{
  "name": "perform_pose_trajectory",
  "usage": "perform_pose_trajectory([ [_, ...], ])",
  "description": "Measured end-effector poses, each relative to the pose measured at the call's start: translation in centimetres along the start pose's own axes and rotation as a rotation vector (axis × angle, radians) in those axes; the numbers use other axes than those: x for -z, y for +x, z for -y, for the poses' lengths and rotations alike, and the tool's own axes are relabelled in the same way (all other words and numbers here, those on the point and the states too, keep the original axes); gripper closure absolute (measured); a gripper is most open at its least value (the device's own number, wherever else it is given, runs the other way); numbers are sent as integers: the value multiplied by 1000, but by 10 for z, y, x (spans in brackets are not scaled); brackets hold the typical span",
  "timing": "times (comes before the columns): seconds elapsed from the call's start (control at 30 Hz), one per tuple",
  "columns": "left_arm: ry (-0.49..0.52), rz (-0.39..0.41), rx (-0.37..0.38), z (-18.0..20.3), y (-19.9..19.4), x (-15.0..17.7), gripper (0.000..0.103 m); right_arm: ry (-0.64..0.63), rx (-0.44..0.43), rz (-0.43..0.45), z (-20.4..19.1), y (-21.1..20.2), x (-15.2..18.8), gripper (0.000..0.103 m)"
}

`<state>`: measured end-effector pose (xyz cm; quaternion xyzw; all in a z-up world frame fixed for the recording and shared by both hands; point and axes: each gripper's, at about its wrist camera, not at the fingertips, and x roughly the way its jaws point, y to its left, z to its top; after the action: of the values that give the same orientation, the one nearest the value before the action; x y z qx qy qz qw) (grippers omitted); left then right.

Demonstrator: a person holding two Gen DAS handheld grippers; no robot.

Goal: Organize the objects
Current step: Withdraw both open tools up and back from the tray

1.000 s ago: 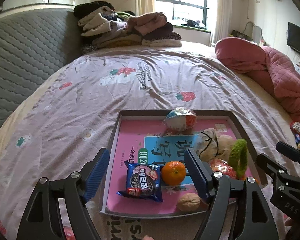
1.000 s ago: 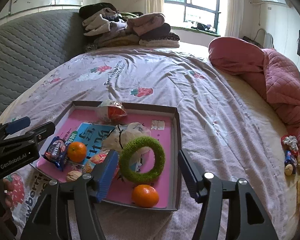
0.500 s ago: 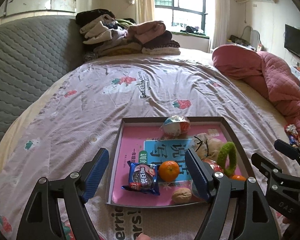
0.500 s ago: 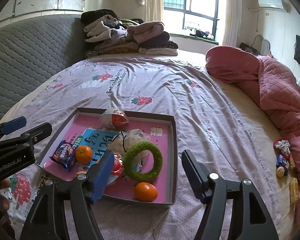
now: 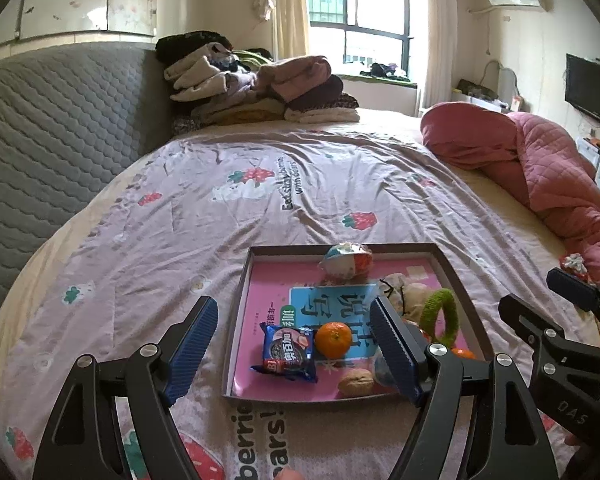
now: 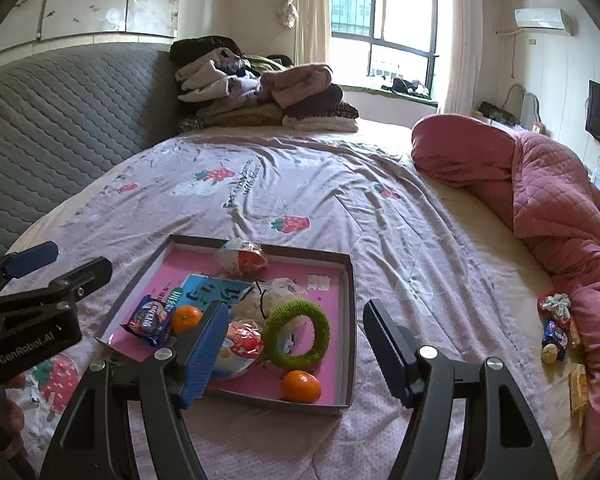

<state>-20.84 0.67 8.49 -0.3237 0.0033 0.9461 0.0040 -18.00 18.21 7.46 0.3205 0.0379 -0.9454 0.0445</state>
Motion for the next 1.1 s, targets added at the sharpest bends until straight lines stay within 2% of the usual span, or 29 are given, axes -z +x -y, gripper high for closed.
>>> perform_pose_trajectory([
  [0.4,-8,37,11,-3,-37,8,24,-17,-17,66,-12,-39,0,34],
  [1.1,6,61,24,4,-77,43,24,-35,-17,89,-23,-76,25,34],
])
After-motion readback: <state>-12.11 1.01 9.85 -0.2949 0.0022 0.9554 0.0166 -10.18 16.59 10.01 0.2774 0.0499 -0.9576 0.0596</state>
